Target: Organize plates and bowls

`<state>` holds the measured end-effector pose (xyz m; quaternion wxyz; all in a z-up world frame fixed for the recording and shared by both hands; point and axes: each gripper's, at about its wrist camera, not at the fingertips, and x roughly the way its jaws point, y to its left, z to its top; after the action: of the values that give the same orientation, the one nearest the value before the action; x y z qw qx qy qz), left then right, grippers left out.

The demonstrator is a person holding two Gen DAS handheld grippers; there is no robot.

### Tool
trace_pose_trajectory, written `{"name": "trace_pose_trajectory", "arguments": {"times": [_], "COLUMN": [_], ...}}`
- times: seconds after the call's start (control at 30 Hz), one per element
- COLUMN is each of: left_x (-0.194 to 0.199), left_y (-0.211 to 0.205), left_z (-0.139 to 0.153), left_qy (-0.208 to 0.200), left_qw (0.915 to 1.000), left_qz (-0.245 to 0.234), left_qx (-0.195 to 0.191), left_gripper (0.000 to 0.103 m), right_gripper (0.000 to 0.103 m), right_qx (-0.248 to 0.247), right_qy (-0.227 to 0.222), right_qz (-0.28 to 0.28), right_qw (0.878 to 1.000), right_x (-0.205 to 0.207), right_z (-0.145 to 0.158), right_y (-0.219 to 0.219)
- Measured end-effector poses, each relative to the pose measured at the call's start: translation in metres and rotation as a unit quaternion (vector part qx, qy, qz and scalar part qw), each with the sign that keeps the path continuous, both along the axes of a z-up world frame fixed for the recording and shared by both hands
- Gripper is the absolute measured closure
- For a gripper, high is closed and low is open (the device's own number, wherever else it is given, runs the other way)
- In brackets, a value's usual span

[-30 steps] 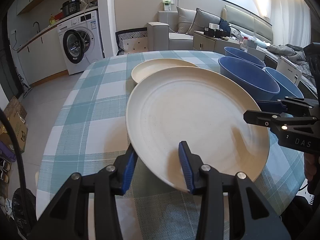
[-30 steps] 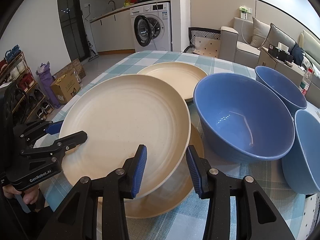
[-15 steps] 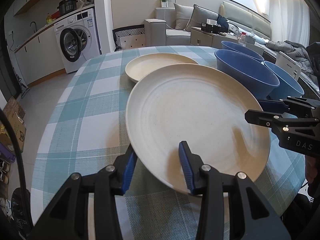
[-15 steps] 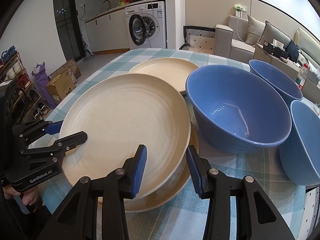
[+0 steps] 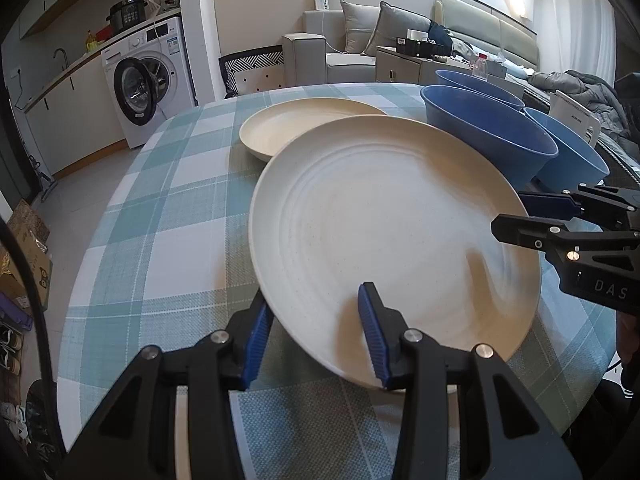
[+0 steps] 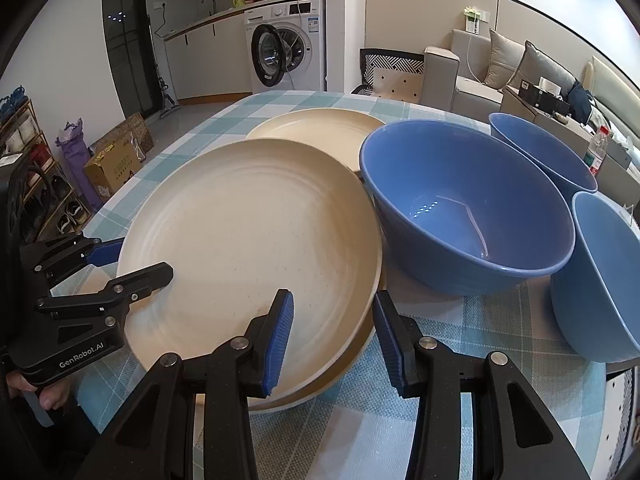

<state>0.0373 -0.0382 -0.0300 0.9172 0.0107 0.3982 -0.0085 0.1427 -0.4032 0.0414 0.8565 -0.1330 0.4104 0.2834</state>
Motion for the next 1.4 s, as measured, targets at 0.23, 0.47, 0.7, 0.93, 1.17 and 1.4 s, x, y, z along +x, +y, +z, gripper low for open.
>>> {"name": "trace_pose_trajectory", "arguments": {"times": [0.23, 0.47, 0.7, 0.93, 1.17, 1.4], "left_x": [0.001, 0.001, 0.001, 0.002, 0.002, 0.003], "left_y": [-0.003, -0.005, -0.009, -0.012, -0.013, -0.007], "left_z": [-0.002, -0.003, -0.007, -0.010, -0.011, -0.010], "left_qy": [0.001, 0.002, 0.003, 0.006, 0.005, 0.010], "left_qw": [1.0000, 0.9999, 0.9995, 0.9993, 0.9991, 0.9997], "left_qz": [-0.003, -0.006, -0.008, -0.009, -0.014, -0.017], "left_qx": [0.004, 0.013, 0.029, 0.035, 0.040, 0.016], "left_gripper": [0.060, 0.058, 0.054, 0.051, 0.049, 0.047], "right_gripper": [0.060, 0.059, 0.058, 0.058, 0.054, 0.052], "right_qx": [0.001, -0.005, -0.018, -0.029, -0.028, -0.016], "right_qy": [0.002, -0.002, -0.008, -0.007, 0.001, 0.009], "right_qz": [-0.005, -0.005, -0.006, -0.007, -0.005, 0.001], "right_qw": [1.000, 1.000, 1.000, 1.000, 1.000, 1.000], "right_x": [-0.003, -0.008, -0.008, -0.007, -0.004, -0.001], "right_z": [-0.001, -0.002, -0.005, -0.012, -0.018, -0.018], "right_y": [-0.004, -0.003, -0.001, 0.001, -0.001, -0.003]}}
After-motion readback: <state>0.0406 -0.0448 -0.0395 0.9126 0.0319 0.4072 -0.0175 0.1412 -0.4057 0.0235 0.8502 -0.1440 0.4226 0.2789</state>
